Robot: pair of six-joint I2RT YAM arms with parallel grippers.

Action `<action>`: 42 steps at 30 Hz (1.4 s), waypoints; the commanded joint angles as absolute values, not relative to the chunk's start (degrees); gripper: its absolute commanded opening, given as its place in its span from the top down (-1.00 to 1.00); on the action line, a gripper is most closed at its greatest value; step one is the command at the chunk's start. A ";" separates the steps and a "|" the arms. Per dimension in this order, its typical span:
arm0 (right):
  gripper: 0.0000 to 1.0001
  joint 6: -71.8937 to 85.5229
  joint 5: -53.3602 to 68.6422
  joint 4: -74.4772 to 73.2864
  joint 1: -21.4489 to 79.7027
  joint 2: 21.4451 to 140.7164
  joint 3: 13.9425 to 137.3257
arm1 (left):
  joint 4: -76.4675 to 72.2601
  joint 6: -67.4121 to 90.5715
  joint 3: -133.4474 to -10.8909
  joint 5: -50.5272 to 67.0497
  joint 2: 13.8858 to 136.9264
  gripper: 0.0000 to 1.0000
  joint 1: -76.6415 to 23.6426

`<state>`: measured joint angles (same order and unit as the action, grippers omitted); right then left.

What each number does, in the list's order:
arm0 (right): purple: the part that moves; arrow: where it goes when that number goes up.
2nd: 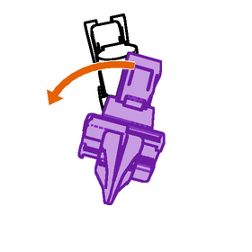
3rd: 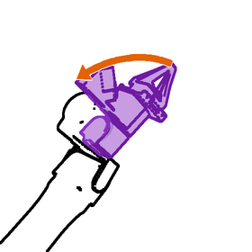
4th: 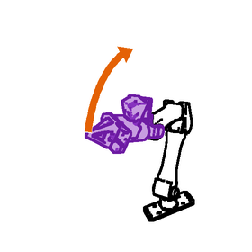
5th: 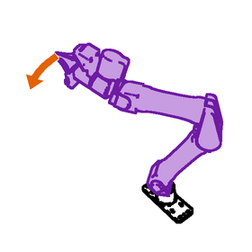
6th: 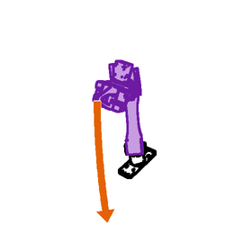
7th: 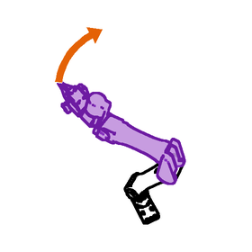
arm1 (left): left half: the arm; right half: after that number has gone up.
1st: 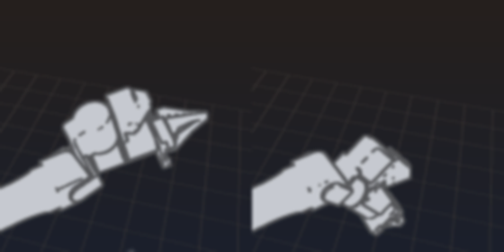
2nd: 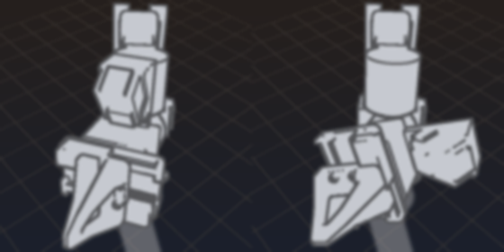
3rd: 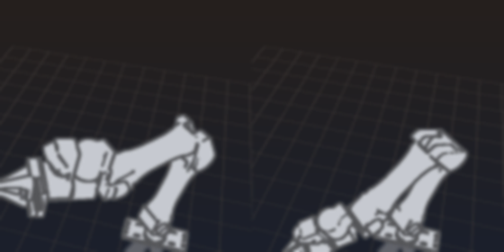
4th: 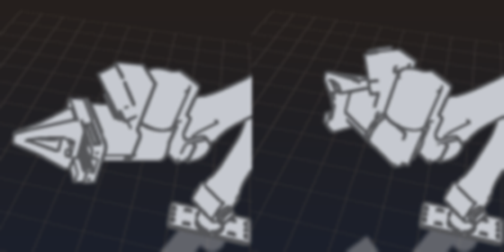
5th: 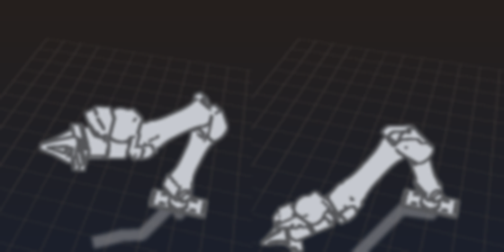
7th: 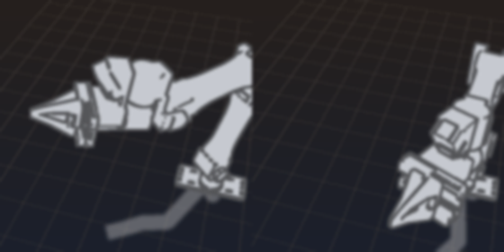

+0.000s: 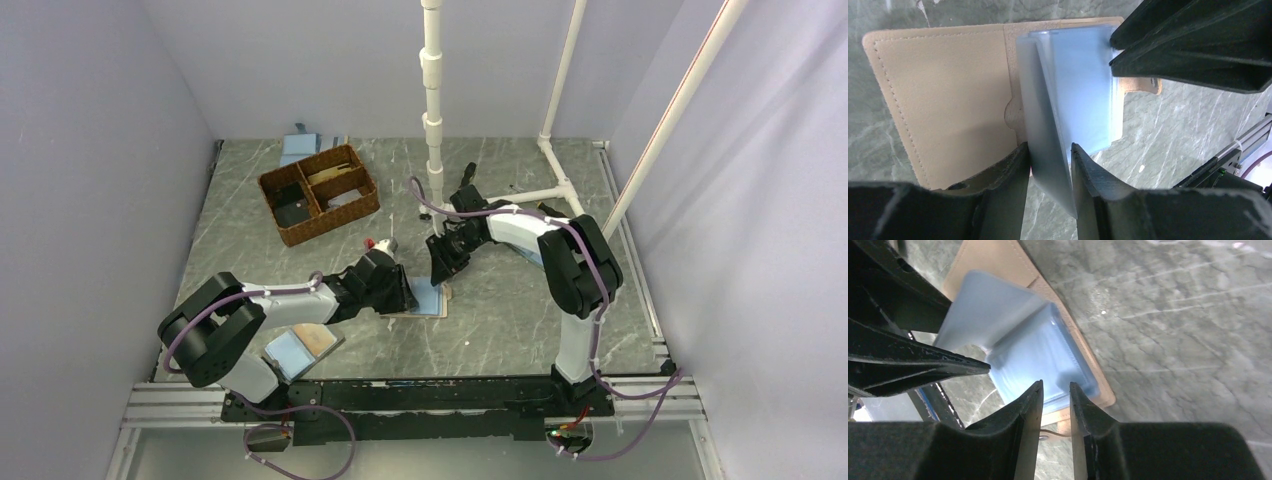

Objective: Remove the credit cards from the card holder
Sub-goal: Open the card holder at the center of the board.

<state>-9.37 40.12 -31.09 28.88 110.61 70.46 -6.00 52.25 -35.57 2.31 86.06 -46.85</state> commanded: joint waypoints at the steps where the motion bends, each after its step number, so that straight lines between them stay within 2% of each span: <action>1: 0.41 -9.38 37.55 -29.93 28.30 108.25 71.72 | -5.38 52.91 -35.98 1.33 86.63 0.22 -46.85; 8: 0.33 -9.47 36.97 -30.35 28.29 108.97 71.91 | -5.33 53.09 -35.82 1.58 86.33 0.25 -46.85; 16: 0.31 -9.28 42.25 -31.17 28.78 110.74 72.16 | -8.39 52.13 -35.51 4.18 86.48 0.20 -46.85; 28: 0.33 -7.64 48.16 -30.87 29.22 111.15 72.16 | -11.13 51.34 -36.19 7.32 88.70 -0.23 -46.85; 33: 0.34 -6.82 49.71 -30.61 29.70 111.87 72.22 | -9.32 51.45 -37.88 7.21 90.93 -0.29 -46.82; 39: 0.35 -6.39 53.19 -30.65 29.88 112.50 72.54 | -6.20 51.65 -39.08 5.34 91.62 -0.23 -46.81; 40: 0.35 -6.60 53.78 -30.94 29.88 112.34 72.66 | -5.54 51.80 -39.11 4.95 91.65 -0.15 -46.84; 42: 0.35 -7.54 54.67 -31.65 29.86 111.78 73.04 | -4.64 52.17 -39.03 4.06 91.63 0.15 -46.85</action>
<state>-6.83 50.17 -31.20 29.52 112.40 70.46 -8.62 52.10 -38.30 6.57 90.15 -46.74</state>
